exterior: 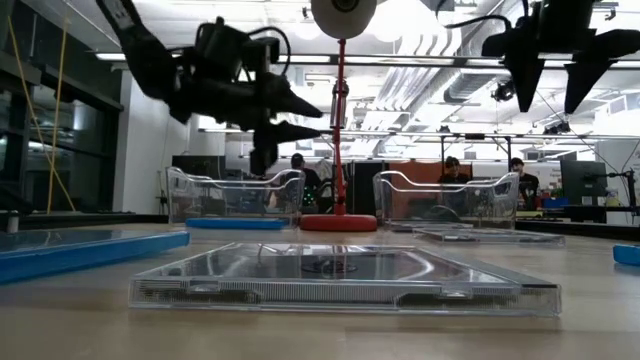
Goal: Pick & place jewel cases by type
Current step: Put the right black cd case into the right transparent bin
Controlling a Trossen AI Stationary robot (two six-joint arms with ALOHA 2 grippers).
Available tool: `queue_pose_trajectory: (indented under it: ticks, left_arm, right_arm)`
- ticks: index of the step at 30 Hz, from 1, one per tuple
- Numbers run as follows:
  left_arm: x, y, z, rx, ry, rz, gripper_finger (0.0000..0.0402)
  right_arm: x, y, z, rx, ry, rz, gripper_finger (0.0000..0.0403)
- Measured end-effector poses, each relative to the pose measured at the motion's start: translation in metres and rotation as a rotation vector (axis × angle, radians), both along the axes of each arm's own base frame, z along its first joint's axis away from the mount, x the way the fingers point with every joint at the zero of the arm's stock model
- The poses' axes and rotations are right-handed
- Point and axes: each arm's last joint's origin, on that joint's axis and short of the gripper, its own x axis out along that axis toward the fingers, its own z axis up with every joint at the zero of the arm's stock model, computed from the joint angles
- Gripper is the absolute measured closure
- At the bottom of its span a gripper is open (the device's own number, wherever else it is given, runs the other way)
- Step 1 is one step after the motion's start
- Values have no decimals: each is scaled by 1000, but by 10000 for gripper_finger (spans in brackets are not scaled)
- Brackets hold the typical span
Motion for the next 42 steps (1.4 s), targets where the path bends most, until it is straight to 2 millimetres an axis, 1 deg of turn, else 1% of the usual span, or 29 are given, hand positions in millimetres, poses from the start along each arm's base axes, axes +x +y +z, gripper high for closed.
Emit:
queue_pose_trajectory:
  ticks: [4,8,11,14,16,19,21,24,27,29,31,32,33,35,36,39,42]
  left_arm:
    - [8,2,-10,-62,-41,-9,282]
    - [20,2,-10,-87,-41,-40,282]
    - [38,0,-5,-83,-47,-78,282]
    - [59,-1,-4,-80,-16,-99,282]
    - [73,0,-5,-76,18,-69,282]
    - [85,1,-11,-65,108,-14,282]
    - [91,2,-14,-40,164,32,282]
    - [94,5,-14,-26,225,111,282]
    - [96,10,-12,-2,255,260,282]
    - [96,13,-12,-17,262,357,282]
    - [98,16,-8,-41,248,433,282]
    - [101,17,-10,-50,248,452,282]
    - [105,18,-11,-54,239,451,282]
    - [110,17,-21,-80,281,392,282]
    - [118,17,-24,-96,273,360,282]
    - [135,12,-30,-160,271,265,282]
    - [148,6,-39,-190,282,224,282]
  right_arm:
    - [12,3,-9,7,55,13,91]
    - [22,5,-15,15,82,27,91]
    - [25,5,-18,20,91,21,91]
    - [25,5,-18,21,89,13,91]
    - [25,5,-18,23,85,3,91]
    - [23,6,-22,44,64,-14,91]
    - [22,7,-34,76,24,-23,91]
    - [18,9,-60,145,-66,-50,91]
    - [10,12,-82,180,-123,-104,91]
    - [4,14,-93,194,-148,-133,91]
    - [-3,15,-100,212,-167,-156,91]
    - [-5,15,-103,217,-175,-163,91]
    - [-8,15,-104,218,-181,-165,91]
    - [-12,15,-107,218,-191,-174,91]
    - [-14,15,-109,213,-197,-179,91]
    - [-16,14,-113,203,-221,-185,91]
    - [-17,12,-119,201,-231,-190,91]
